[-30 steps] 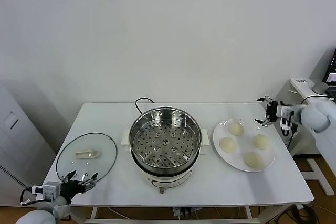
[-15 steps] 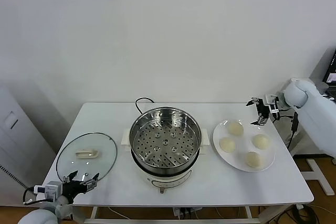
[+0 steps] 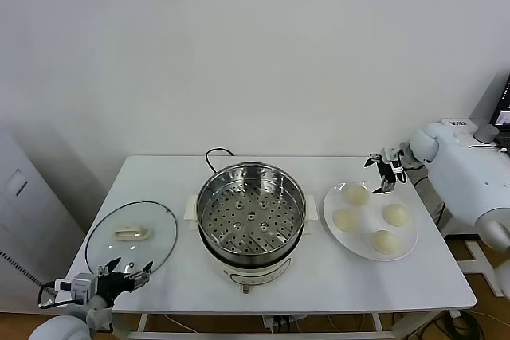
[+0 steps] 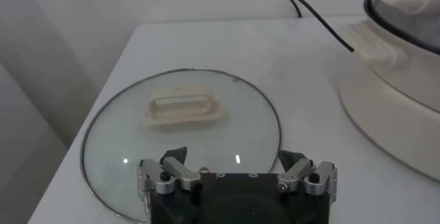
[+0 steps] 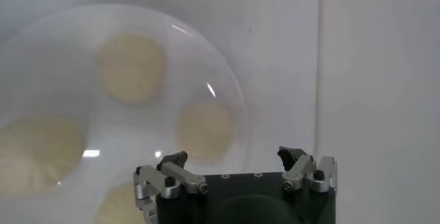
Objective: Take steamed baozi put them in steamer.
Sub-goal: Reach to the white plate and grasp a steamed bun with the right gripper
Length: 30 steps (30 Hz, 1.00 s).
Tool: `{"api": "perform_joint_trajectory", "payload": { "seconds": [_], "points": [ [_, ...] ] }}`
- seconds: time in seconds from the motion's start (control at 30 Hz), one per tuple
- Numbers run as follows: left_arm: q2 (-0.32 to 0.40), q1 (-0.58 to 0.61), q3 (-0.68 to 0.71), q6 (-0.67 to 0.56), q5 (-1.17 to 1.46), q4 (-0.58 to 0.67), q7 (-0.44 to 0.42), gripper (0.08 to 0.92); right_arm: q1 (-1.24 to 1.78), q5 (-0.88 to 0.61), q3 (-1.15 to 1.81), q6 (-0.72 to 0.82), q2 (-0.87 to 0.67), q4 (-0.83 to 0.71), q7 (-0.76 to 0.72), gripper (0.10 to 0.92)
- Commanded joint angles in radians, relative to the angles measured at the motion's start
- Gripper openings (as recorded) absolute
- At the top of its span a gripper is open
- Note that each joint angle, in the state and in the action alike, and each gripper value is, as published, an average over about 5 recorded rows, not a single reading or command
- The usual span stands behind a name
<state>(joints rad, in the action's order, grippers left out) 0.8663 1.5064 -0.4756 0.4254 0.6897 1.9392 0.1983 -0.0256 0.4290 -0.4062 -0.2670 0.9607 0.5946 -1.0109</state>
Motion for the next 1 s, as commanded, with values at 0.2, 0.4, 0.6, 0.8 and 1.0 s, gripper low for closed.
{"api": "perform_joint_trajectory", "payload": {
  "seconds": [0.2, 0.4, 0.6, 0.8, 1.0],
  "points": [
    [0.0, -0.003, 0.009, -0.002, 0.0, -0.002, -0.001, 0.823, 0.044, 0.085, 0.086, -0.016, 0.072, -0.091, 0.039, 0.823],
    [0.0, -0.002, 0.012, -0.005, -0.003, -0.005, 0.0, 0.823, 0.052, 0.12, 0.124, -0.015, 0.096, -0.118, 0.046, 0.823],
    [0.002, 0.0, 0.014, -0.006, -0.006, -0.004, 0.001, 0.823, 0.06, 0.147, 0.156, -0.009, 0.107, -0.133, 0.045, 0.786],
    [0.003, 0.002, 0.015, -0.007, -0.009, 0.0, 0.001, 0.823, 0.07, 0.158, 0.183, 0.001, 0.116, -0.146, 0.043, 0.726],
    [0.004, 0.005, 0.016, -0.008, -0.01, 0.002, 0.004, 0.823, 0.069, 0.165, 0.204, 0.012, 0.121, -0.161, 0.044, 0.612]
  ]
}}
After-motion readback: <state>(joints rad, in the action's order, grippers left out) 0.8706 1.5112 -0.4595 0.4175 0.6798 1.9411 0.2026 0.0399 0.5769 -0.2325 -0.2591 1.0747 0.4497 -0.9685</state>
